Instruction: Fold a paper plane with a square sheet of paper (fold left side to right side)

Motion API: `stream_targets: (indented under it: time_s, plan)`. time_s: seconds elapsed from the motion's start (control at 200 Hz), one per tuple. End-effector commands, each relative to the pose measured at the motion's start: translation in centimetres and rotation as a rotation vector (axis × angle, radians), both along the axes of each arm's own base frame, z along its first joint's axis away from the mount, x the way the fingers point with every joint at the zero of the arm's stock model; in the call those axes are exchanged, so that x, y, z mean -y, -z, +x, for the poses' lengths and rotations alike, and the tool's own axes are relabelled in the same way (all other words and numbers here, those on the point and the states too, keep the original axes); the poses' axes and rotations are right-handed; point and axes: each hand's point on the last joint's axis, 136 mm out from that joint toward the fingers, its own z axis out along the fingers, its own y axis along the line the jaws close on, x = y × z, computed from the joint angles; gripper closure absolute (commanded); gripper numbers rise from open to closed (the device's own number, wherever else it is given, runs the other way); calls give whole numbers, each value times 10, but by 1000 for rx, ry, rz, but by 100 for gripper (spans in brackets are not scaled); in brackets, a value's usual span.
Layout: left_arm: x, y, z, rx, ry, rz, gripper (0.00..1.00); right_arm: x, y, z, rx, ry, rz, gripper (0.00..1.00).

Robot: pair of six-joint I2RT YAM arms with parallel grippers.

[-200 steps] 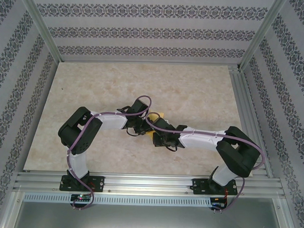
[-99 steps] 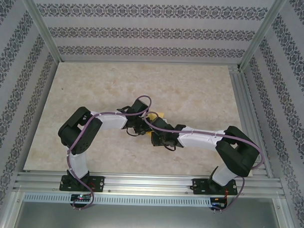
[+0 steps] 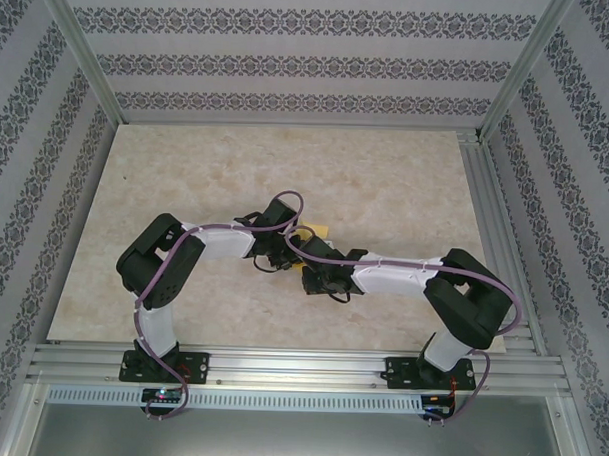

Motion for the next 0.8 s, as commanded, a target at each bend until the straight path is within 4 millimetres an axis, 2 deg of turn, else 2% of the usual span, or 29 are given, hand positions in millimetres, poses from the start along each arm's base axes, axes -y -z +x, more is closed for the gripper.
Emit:
stream_targets:
  time_s: [0.0, 0.465, 0.679, 0.799]
  plan:
    - [-9, 21, -7, -49, -5, 72, 72, -6, -2, 1, 8, 0, -5, 81]
    - [-9, 21, -6, -47, -5, 75, 72, -5, -7, 1, 17, 3, 13, 93]
    - [-10, 22, -7, -49, -9, 77, 72, -3, -10, 0, 21, 3, 25, 95]
    - [-10, 22, -7, -49, -9, 77, 72, -5, -11, 0, 14, 12, 67, 100]
